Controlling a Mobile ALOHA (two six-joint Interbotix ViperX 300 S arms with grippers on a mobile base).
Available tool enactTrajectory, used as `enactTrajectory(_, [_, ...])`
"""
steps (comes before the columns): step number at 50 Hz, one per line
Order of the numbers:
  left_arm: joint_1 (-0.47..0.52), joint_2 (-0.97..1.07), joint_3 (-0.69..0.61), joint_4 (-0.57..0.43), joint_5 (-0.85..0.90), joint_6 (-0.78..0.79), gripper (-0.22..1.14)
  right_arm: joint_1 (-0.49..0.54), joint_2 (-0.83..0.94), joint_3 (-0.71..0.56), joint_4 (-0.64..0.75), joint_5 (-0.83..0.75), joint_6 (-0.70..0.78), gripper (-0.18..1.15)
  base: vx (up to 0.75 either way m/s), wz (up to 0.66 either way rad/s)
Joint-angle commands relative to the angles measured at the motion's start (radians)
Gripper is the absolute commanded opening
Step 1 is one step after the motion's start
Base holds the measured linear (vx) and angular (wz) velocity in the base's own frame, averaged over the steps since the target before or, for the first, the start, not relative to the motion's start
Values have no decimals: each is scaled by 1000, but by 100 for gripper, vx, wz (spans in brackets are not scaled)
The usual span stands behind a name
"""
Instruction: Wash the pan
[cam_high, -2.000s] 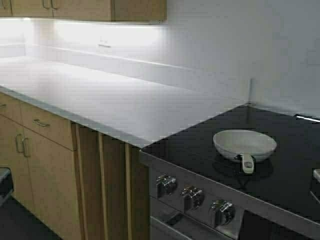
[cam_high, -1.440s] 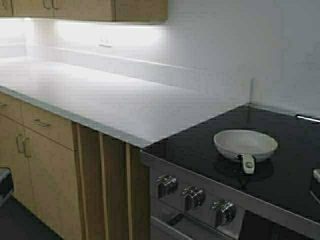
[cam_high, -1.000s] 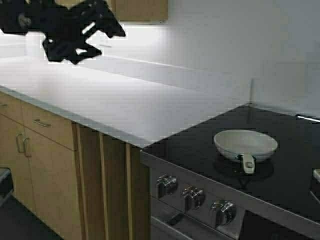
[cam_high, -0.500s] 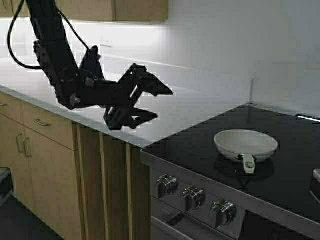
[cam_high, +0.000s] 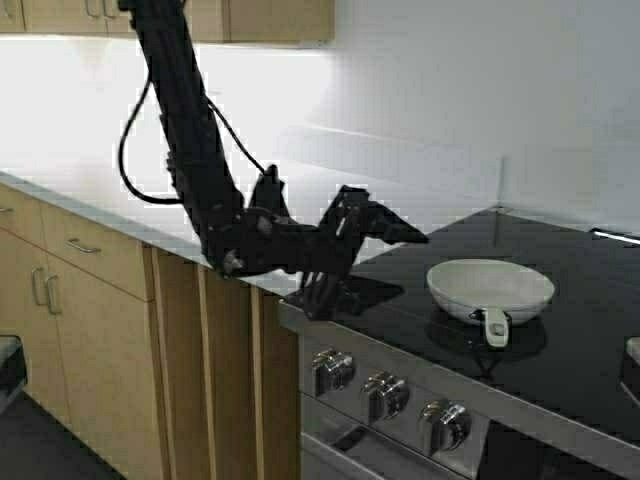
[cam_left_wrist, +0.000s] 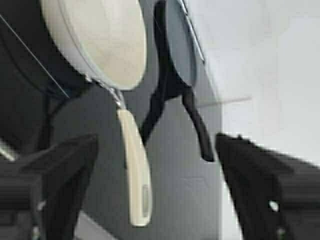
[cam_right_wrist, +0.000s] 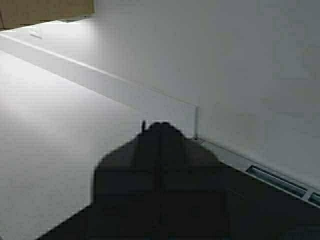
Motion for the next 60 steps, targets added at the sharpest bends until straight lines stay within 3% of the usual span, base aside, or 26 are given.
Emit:
enactTrajectory(1, [-21,21,-81,34,12,-63,102,0,9,-12,-2,3,0,6,0,0])
enactTrajectory(60, [-163,273,-526,34,207,-319,102,0,11,-12,0,3,2,6,0,0])
